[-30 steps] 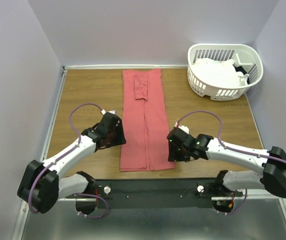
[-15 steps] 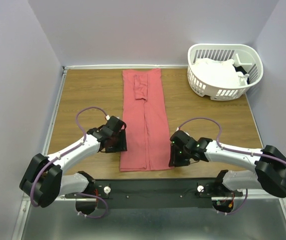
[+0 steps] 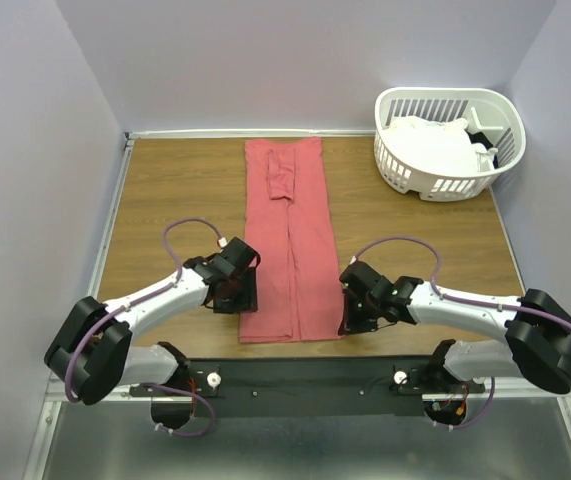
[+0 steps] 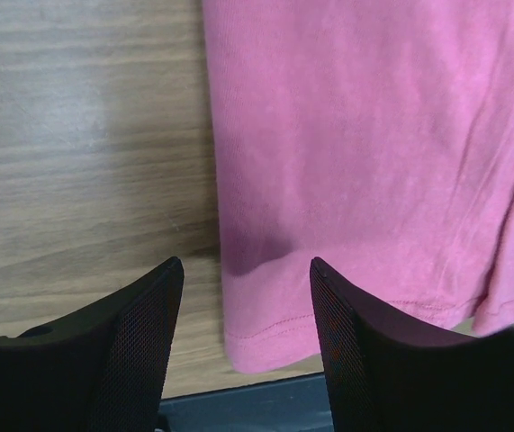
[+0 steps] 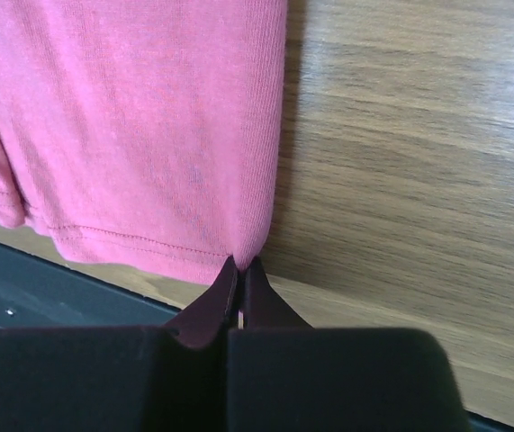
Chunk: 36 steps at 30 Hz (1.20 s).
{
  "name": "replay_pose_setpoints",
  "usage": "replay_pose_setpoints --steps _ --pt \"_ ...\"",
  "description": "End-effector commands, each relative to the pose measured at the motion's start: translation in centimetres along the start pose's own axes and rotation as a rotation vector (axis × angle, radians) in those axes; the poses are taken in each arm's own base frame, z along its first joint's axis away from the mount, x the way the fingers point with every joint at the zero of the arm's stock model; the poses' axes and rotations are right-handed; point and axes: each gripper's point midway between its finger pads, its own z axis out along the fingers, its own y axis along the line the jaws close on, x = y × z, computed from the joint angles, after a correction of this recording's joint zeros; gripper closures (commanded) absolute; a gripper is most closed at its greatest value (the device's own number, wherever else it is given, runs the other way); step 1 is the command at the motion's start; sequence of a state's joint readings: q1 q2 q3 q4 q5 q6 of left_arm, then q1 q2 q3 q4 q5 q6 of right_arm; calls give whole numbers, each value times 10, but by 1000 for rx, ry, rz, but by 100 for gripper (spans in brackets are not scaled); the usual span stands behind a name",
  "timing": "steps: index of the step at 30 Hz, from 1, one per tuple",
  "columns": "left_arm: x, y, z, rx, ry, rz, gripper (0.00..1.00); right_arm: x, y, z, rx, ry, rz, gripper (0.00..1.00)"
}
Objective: Fold and stack the t-shirts
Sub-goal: Fold the tshirt
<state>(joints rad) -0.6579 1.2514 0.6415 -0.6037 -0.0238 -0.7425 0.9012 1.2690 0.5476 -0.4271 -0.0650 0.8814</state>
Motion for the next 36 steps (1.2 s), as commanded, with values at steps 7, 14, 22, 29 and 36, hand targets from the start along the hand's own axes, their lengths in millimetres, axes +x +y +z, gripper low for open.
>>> replay_pose_setpoints --steps 7,14,22,29,36 --pt "24 -14 -6 -25 95 3 38 -7 -34 -9 159 -58 -51 100" --pt "43 -21 -10 -46 142 -3 41 -10 -32 -12 143 -72 -70 100" --pt "60 -26 -3 -57 197 6 50 -10 -34 -12 148 -71 -97 100" --pt "70 -23 2 -77 225 3 59 -11 -32 -12 140 -77 -103 99" --pt "80 -21 6 -75 251 15 65 -12 -26 -12 123 -69 -111 100"
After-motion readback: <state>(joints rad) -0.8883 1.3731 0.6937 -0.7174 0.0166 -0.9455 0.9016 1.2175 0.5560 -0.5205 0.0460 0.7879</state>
